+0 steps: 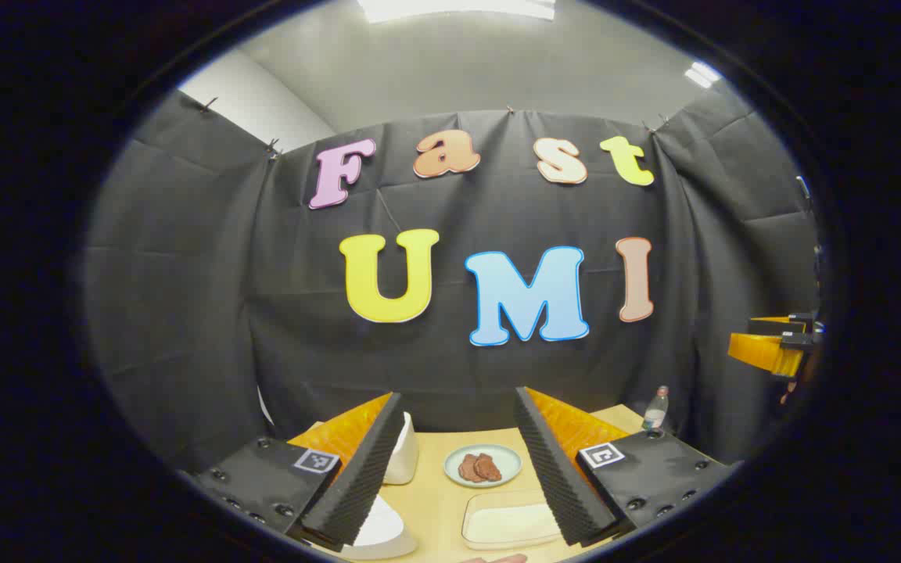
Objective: Close the left gripper, press the button to open the rice cooker; take a wooden spoon from the chopstick holder with the right hand, scoop a spoonful of rice and pour it into the rice cooker, then put the wooden spoon back into the chopstick holder.
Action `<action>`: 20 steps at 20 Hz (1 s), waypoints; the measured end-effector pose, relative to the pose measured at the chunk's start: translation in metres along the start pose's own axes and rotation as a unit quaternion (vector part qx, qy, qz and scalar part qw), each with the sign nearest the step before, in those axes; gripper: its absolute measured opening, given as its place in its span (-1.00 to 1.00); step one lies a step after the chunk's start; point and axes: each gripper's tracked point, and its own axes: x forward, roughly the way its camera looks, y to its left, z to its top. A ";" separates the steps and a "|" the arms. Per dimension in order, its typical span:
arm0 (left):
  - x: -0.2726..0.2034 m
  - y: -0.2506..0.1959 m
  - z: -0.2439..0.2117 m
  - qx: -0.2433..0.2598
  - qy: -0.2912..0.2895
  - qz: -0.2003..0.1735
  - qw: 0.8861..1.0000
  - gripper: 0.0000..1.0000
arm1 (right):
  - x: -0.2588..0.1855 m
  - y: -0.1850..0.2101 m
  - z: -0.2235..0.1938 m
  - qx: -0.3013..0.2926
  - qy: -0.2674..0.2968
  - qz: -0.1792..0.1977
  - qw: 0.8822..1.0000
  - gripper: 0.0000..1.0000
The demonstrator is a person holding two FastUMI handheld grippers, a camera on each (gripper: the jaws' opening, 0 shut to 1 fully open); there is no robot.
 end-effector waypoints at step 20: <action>0.017 0.031 -0.040 -0.010 0.000 0.016 1.000 0.92 | 0.013 -0.007 -0.027 0.000 0.010 -0.001 1.000 0.94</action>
